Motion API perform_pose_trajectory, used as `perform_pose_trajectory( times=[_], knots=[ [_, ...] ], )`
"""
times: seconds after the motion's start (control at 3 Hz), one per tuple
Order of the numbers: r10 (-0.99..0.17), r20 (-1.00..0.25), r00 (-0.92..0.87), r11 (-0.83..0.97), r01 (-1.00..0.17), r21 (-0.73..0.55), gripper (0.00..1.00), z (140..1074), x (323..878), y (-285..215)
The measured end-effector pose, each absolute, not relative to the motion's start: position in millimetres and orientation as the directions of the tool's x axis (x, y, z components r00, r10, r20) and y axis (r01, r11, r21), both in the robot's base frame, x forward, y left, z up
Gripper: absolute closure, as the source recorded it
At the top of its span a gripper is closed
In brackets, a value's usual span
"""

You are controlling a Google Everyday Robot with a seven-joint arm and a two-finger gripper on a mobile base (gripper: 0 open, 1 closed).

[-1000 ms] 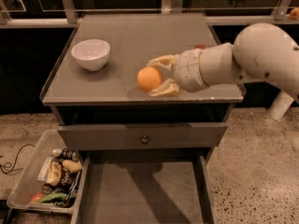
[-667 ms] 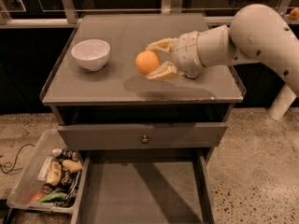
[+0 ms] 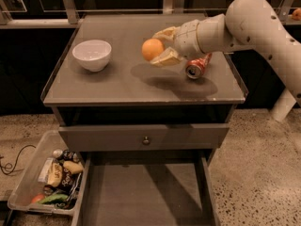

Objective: Pick orange from middle drawer and place on counter

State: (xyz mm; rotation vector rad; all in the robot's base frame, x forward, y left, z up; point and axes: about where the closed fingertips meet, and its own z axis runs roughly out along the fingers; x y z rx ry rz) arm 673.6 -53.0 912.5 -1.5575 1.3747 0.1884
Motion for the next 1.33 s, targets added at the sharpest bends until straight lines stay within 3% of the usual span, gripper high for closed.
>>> perform_pose_trajectory(
  times=[1.0, 1.33],
  knots=[
    [-0.732, -0.67, 0.124, 0.221, -0.887, -0.405, 1.0, 861, 686, -61],
    [-0.732, -0.67, 0.122, 0.221, -0.888, -0.404, 0.81, 861, 686, -61]
  ],
)
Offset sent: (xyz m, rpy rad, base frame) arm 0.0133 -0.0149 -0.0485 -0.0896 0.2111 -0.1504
